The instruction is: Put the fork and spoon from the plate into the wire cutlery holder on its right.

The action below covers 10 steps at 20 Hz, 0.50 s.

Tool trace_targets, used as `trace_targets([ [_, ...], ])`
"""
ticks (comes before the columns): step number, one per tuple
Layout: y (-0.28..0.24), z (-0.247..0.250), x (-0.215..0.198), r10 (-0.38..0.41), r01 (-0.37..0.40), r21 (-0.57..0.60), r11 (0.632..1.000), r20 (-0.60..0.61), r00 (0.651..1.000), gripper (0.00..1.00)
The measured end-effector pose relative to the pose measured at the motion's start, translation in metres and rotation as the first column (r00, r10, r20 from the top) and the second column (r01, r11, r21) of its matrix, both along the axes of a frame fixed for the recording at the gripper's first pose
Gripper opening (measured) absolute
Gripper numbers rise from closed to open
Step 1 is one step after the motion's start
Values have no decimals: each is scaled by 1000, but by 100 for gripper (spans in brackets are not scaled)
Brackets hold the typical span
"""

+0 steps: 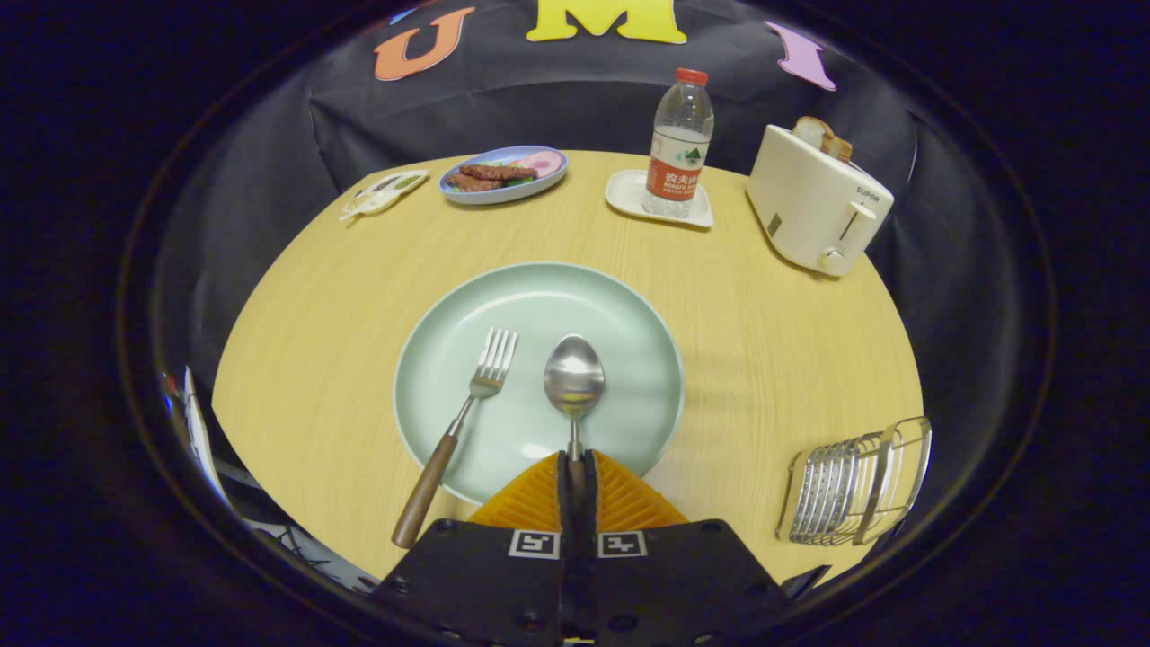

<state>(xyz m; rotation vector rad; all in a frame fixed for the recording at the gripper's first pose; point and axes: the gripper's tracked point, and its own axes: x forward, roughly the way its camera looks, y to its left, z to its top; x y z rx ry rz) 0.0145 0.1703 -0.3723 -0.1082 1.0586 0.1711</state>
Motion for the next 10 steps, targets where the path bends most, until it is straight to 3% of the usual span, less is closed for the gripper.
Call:
trace_targets([
  [5, -13, 56, -15, -19, 27, 85, 996, -92, 996, 1],
  [10, -82, 124, -30, -66, 72, 53, 996, -121, 990, 1],
])
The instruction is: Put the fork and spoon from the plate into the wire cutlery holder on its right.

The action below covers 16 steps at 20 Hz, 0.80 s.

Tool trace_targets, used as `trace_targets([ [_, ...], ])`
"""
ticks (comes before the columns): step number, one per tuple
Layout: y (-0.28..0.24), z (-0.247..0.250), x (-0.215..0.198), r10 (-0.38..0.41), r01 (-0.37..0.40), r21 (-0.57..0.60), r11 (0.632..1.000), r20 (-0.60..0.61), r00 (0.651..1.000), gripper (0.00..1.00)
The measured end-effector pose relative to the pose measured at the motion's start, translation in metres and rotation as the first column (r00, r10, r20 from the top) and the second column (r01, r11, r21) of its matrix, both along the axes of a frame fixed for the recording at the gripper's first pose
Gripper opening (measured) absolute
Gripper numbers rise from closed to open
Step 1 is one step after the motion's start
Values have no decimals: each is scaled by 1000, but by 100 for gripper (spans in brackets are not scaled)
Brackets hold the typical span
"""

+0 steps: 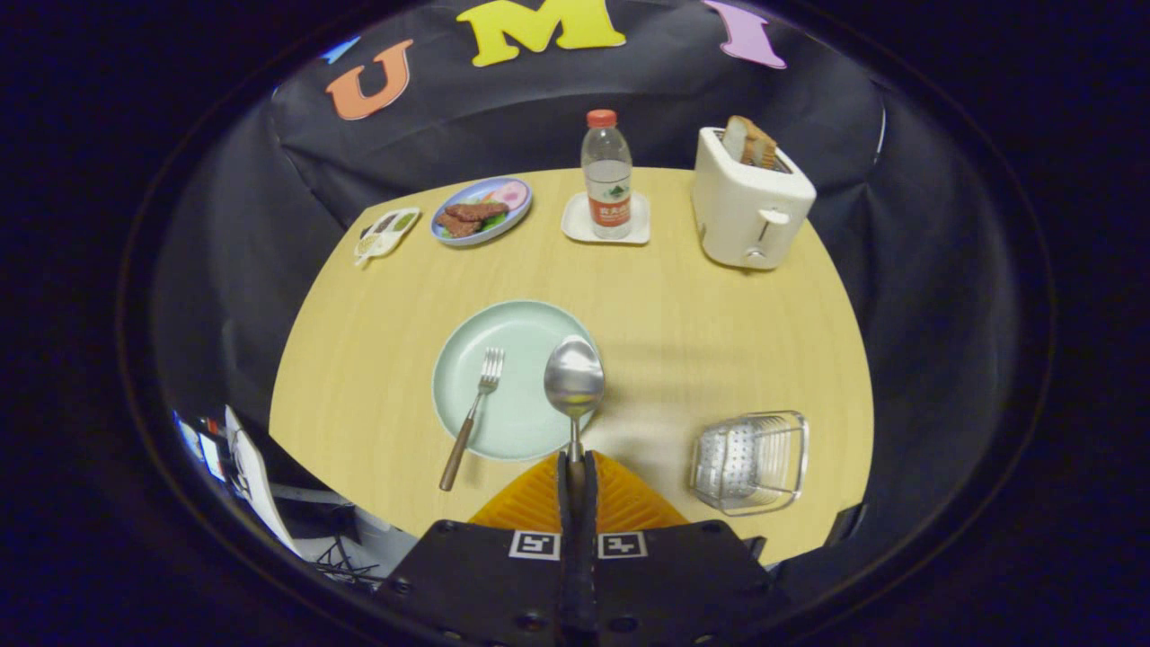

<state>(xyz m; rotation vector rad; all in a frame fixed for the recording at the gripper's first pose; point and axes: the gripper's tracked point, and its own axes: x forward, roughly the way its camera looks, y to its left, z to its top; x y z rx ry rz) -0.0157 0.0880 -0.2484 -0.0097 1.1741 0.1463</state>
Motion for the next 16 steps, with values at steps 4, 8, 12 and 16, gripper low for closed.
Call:
trace_targets([
  [4, -59, 24, -16, -43, 41, -44, 998, -50, 998, 1],
  [8, -100, 22, -27, -114, 107, -64, 992, -116, 987, 1],
  [12, -116, 8, -41, -147, 139, -54, 989, -205, 968, 1],
  [16, -125, -13, -43, -175, 170, -42, 984, -267, 948, 1],
])
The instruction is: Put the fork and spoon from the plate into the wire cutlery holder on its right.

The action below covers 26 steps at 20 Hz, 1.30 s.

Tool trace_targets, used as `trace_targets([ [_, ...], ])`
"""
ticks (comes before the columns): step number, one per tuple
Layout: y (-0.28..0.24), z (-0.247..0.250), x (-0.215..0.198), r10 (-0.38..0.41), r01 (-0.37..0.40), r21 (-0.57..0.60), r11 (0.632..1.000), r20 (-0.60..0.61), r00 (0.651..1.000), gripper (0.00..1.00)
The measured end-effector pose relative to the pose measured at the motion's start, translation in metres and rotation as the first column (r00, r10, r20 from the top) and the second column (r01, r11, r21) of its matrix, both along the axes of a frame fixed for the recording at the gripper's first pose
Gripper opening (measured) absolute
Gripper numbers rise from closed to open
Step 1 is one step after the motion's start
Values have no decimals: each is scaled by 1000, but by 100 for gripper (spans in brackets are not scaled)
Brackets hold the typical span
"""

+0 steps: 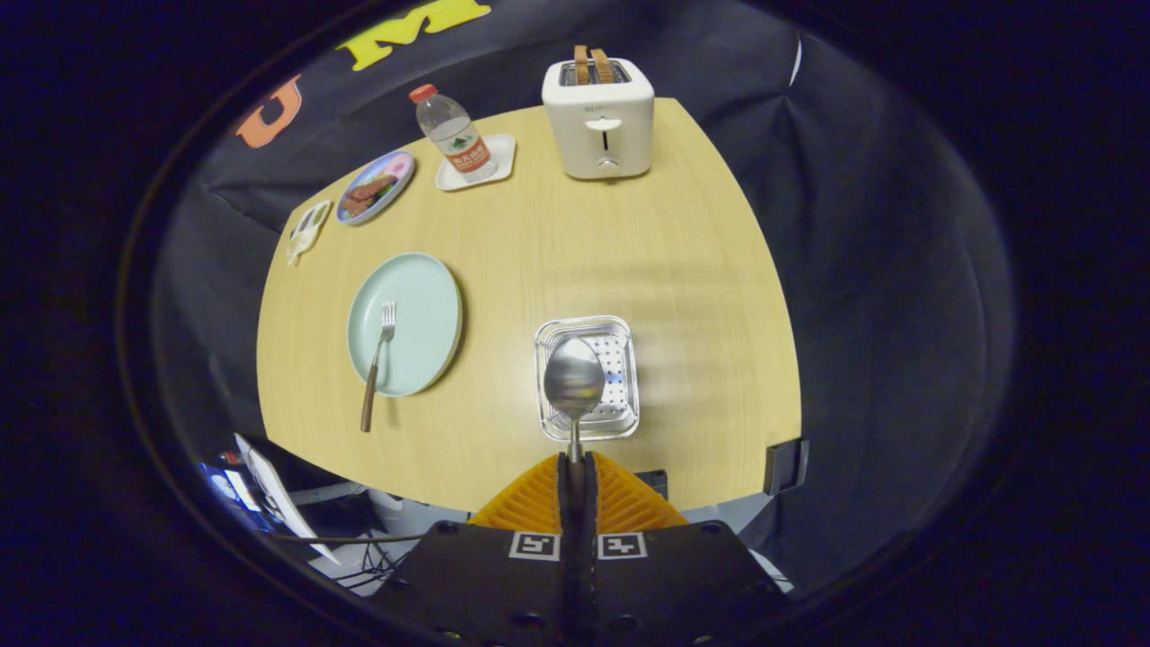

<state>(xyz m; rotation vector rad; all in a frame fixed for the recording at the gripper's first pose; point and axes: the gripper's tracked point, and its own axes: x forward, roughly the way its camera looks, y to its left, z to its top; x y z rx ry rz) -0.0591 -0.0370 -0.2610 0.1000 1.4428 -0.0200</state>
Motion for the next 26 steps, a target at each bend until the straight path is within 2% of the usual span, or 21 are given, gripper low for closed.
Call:
trace_targets([
  [3, -4, -13, 3, -29, 29, 10, 1000, -26, 999, 2],
  [9, -1, -13, 22, -67, 65, 40, 997, 68, 995, 14],
  [10, 2, -12, 25, -61, 58, 33, 998, 89, 994, 28],
  [11, 3, -9, 29, -56, 53, 28, 998, 121, 991, 38],
  [15, 13, 4, 45, -53, 53, 9, 999, 247, 968, 95],
  [17, 28, 14, 55, -35, 35, 7, 999, 312, 949, 96],
  [20, 62, 34, 66, 32, -31, -10, 999, 417, 909, 97],
  [26, 162, 41, 74, 113, -130, -6, 992, 538, 835, 97],
])
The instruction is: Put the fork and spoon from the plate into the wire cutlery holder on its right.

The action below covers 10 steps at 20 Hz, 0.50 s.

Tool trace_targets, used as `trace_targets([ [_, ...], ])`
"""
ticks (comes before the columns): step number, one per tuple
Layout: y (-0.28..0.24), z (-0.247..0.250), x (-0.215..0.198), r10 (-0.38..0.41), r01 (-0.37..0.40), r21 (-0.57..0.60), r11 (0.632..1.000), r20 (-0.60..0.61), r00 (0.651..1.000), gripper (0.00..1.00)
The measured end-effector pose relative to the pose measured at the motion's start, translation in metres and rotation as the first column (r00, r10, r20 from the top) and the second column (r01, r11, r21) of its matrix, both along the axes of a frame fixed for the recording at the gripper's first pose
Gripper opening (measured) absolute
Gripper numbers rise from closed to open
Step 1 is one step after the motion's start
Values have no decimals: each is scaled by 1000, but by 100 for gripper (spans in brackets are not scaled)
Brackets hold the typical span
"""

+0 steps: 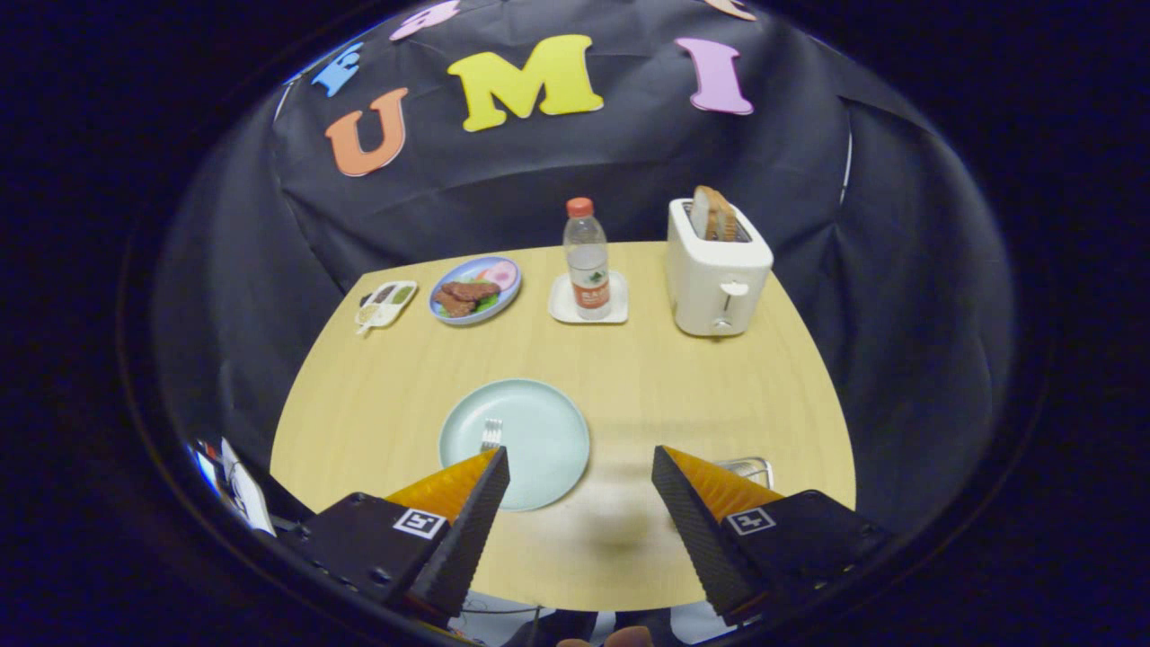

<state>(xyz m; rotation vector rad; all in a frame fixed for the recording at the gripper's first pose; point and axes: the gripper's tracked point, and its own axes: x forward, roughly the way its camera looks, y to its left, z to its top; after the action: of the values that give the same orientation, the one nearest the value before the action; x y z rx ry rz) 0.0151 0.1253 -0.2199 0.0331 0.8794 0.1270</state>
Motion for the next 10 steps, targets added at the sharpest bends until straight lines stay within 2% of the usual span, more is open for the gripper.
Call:
trace_targets([
  [5, 61, -30, -2, 17, -17, 25, 1000, 16, 1000, 97],
  [10, 97, -68, -3, 53, -53, -2, 999, -7, 999, 97],
])
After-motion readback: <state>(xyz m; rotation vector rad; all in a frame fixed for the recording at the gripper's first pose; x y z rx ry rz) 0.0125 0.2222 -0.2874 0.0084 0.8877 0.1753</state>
